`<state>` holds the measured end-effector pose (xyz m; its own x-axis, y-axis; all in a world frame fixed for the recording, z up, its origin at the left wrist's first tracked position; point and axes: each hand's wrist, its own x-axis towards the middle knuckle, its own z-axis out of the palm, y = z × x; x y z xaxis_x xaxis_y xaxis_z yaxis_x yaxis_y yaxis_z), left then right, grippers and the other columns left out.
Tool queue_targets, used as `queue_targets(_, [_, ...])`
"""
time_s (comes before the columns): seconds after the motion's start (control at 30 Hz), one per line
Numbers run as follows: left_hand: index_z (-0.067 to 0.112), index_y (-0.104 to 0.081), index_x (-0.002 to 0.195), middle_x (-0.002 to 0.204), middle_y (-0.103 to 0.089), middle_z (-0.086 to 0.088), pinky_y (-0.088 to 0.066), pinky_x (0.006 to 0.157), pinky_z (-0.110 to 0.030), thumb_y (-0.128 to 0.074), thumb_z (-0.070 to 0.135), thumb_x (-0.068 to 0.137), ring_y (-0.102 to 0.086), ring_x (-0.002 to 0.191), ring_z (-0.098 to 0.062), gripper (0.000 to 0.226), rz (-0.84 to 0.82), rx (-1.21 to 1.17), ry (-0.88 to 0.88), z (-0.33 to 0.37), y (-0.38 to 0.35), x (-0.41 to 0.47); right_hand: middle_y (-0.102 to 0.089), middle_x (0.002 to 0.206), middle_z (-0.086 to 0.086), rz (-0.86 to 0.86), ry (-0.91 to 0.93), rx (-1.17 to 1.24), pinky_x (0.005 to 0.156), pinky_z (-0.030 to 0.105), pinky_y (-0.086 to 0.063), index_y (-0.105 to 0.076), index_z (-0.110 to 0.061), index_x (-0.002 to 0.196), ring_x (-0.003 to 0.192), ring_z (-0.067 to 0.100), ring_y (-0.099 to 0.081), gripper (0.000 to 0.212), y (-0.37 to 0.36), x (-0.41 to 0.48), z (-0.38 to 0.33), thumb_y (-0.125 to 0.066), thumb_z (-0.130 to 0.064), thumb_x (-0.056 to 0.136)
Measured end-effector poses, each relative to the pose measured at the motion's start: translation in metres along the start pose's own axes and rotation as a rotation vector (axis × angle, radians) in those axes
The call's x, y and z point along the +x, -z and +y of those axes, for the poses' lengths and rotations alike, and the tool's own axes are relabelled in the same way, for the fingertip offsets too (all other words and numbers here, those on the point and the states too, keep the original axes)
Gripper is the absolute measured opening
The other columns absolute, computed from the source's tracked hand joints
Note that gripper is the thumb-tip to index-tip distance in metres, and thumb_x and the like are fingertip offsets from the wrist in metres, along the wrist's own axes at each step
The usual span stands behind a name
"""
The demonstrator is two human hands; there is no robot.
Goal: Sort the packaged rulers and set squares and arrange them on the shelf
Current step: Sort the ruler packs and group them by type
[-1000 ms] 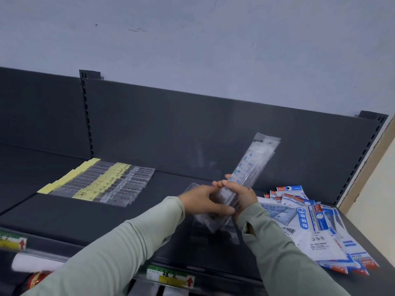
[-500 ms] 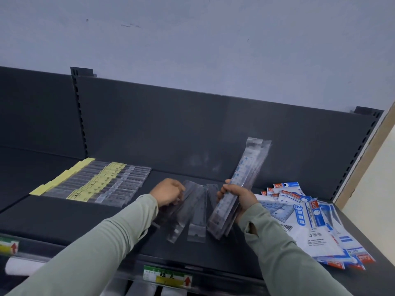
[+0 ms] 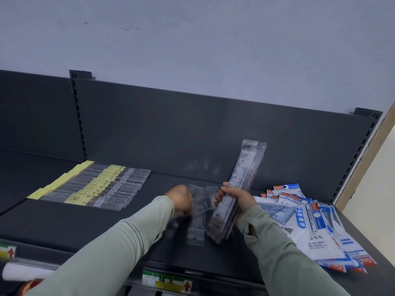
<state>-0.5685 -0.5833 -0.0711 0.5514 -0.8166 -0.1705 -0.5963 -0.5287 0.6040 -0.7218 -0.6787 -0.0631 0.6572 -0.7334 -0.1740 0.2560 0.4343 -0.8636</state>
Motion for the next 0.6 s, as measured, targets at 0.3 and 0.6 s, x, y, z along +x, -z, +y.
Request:
queue_targets(0.3, [0.017,-0.066,0.059,0.068,-0.07,0.009,-0.053,0.076,-0.022,-0.061,-0.011,0.07,-0.063,0.076,-0.013,0.03,0.287,-0.764,-0.187,0.012,0.03,-0.001,-0.056,0.052,0.005,-0.04,-0.101,-0.064,0.062,0.031,-0.047,-0.055,-0.009,0.067,0.048,0.019,-0.057,0.026,-0.002,-0.005,-0.002,-0.06,-0.024,0.087])
queue_targets(0.6, [0.035,-0.065,0.057,0.097,-0.045,0.007,-0.037,0.093,-0.017,-0.075,-0.005,0.074,-0.047,0.102,-0.015,0.045,0.421,-0.578,-0.501,0.032,0.016,-0.017,-0.068,0.084,0.013,-0.216,-0.121,-0.036,0.075,0.036,-0.053,-0.069,-0.003,0.092,0.071,0.024,-0.066,0.046,-0.008,-0.009,0.002,-0.052,-0.046,0.09])
